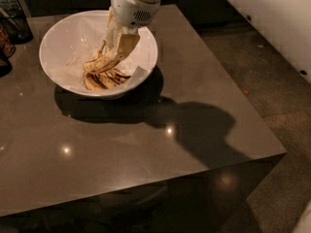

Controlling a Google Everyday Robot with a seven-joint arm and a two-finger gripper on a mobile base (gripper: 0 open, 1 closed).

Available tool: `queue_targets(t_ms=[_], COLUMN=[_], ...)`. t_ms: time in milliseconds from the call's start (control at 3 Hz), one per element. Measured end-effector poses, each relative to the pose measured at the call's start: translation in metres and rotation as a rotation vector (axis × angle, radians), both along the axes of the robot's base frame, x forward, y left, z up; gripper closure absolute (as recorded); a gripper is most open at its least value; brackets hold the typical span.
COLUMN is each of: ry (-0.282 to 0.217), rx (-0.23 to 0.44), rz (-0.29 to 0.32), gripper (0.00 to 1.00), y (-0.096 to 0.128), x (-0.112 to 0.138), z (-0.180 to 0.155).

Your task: Pick banana from white bowl

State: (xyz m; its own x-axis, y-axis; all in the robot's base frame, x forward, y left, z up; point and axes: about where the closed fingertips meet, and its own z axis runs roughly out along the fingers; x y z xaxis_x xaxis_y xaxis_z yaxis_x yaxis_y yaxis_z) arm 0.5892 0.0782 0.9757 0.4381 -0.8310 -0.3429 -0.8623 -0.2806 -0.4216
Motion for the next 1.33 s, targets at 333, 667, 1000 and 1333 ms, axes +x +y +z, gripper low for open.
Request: queue_targets(t_ms=[333, 667, 1000, 1333], ry=[0.000, -0.013, -0.025, -0.046], rx=[0.000, 0.058, 0.126, 0.171], rz=[0.000, 0.019, 0.023, 0.018], gripper=[1.00, 1.00, 1.00, 1.00], y=[0.000, 0.002, 0.000, -0.010], x=[0.000, -0.020, -0.045, -0.067], z=[0.000, 0.013, 0.020, 0.024])
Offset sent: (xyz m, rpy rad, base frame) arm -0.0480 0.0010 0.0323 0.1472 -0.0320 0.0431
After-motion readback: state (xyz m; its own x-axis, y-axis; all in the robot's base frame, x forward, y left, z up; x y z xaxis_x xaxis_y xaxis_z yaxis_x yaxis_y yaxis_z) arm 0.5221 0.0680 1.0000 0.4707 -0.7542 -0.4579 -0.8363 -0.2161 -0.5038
